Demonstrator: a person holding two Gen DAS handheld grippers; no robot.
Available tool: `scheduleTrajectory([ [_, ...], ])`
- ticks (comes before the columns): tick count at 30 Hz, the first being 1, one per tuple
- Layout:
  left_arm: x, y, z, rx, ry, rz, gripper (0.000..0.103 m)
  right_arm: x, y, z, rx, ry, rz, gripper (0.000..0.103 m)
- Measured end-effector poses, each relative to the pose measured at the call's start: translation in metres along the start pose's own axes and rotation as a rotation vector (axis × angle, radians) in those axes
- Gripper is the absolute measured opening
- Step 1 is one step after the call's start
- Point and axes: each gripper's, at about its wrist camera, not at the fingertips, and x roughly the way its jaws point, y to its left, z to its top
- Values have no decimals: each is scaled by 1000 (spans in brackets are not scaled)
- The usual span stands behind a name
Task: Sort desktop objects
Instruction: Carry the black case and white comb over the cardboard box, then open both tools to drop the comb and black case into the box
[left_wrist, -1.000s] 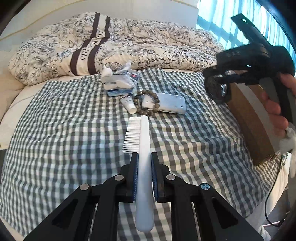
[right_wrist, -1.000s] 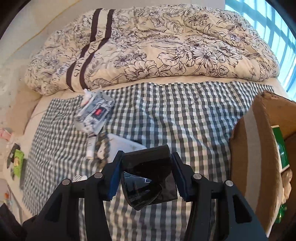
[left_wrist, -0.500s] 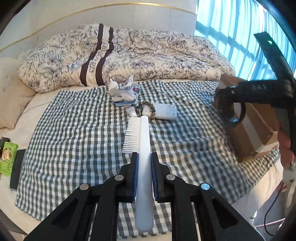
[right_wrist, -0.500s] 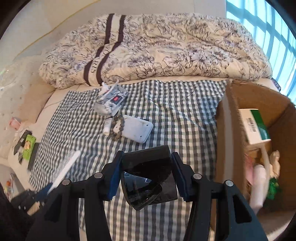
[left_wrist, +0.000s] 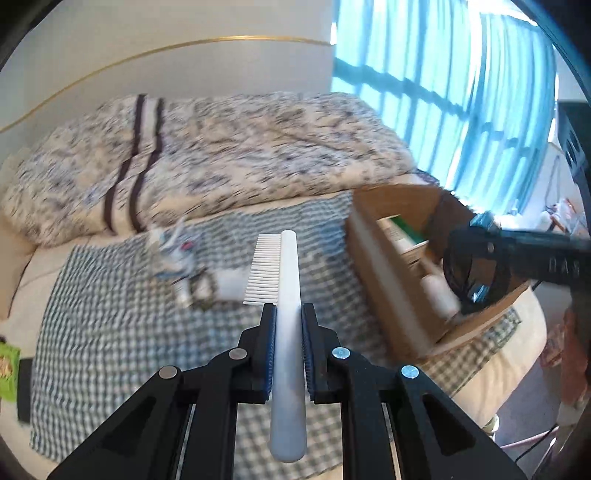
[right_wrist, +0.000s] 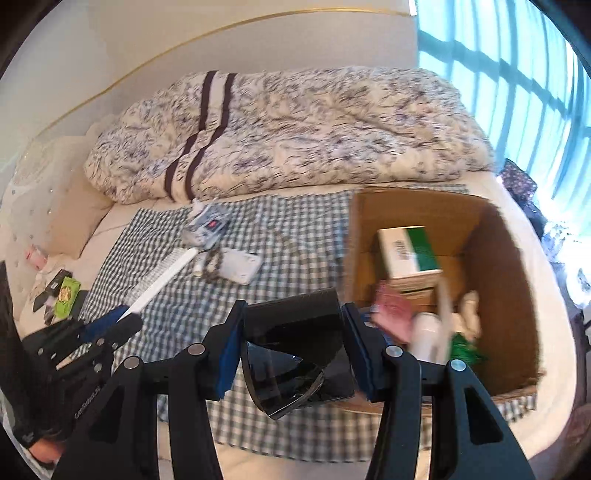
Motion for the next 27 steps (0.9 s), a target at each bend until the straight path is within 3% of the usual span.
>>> scheduleTrajectory([
  [11,61,-120,57,101,23,-140,13,-12,-117,5,124,-5,-77,50],
  [20,113,-159,56,104,73,-174,15,30,-176,-3,186,56,-72,50],
  [22,121,-163,54,112,75,-185,31,39,-180,-4,188,65,-64,50],
  [23,124,-164,54,118,80,-176,59,43,-181,-5,180,67,-68,51],
  [24,125,-165,54,119,76,-114,78,46,-181,-6,171,67,-85,51],
  [25,125,-164,54,115,68,-55,86,47,-181,-7,165,64,-112,53],
  [26,123,-160,53,102,59,-22,95,47,-183,-7,164,57,-136,62],
  [27,121,-153,53,81,50,-26,99,46,-186,-8,170,48,-143,67],
])
